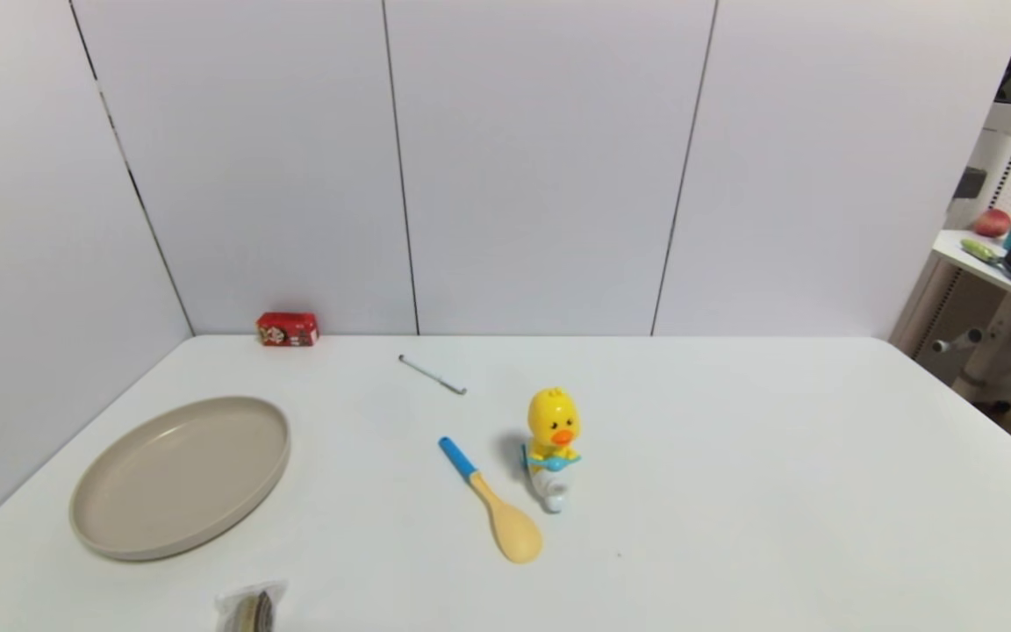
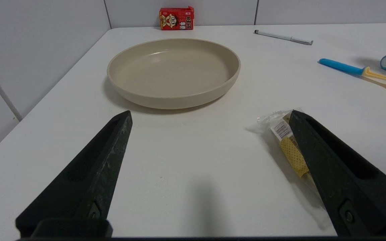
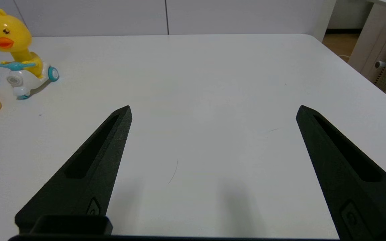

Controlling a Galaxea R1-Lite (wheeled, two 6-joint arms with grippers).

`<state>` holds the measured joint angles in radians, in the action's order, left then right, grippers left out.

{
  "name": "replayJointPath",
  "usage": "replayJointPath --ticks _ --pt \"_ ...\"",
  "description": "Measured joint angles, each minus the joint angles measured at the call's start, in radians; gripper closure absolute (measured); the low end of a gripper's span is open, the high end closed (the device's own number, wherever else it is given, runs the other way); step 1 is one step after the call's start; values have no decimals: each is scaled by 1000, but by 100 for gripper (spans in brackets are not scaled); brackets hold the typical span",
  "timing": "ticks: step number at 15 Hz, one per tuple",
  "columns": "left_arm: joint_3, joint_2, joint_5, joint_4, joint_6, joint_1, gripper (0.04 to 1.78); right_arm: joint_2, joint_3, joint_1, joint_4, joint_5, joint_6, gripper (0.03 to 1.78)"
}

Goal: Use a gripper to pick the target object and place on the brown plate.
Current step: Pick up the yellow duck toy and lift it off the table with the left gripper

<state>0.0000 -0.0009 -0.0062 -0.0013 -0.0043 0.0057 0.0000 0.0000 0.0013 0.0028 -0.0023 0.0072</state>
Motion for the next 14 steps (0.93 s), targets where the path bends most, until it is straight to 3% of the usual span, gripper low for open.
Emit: replayJointPath --ticks 14 --pt "-20 28 2 1 -8 0 13 0 0 0 0 0 0 12"
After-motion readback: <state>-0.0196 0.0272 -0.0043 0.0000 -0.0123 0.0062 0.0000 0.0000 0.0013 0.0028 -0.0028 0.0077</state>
